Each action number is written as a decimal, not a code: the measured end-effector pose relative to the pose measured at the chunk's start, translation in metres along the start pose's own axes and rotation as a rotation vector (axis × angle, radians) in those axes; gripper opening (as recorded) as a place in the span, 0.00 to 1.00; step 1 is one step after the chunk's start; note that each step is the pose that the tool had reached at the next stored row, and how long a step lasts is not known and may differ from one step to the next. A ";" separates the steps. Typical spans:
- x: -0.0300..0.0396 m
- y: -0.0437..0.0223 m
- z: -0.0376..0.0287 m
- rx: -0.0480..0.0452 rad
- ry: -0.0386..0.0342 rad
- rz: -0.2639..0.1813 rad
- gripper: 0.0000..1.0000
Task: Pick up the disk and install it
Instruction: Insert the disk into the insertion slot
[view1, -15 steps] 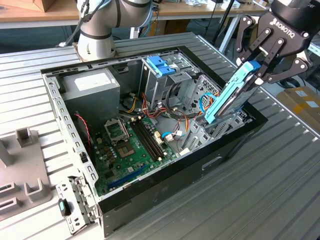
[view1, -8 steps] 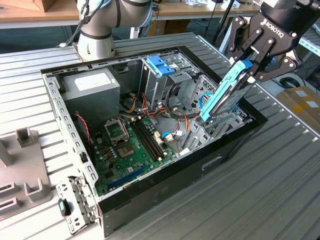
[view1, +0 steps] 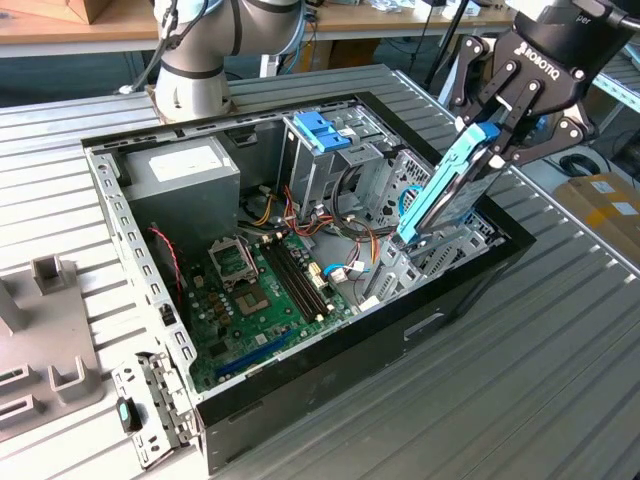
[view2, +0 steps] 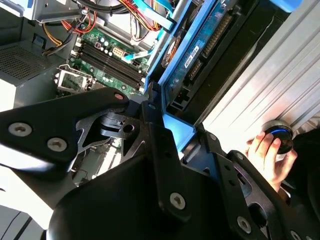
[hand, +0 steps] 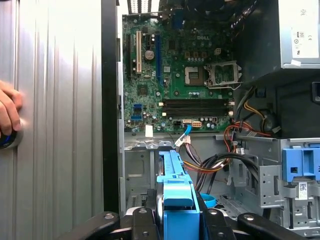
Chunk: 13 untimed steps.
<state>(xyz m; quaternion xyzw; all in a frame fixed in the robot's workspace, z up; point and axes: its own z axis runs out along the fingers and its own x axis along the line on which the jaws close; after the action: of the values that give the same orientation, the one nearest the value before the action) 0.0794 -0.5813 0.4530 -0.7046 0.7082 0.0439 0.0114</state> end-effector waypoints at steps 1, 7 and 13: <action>0.0000 0.0000 0.0004 0.0000 0.0000 0.000 0.37; 0.0004 -0.0001 0.0032 0.0000 0.0001 0.000 0.37; 0.0010 -0.0002 0.0074 0.0000 0.0000 0.000 0.37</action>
<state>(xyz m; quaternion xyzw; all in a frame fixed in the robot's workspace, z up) 0.0792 -0.5817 0.4456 -0.7046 0.7082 0.0439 0.0114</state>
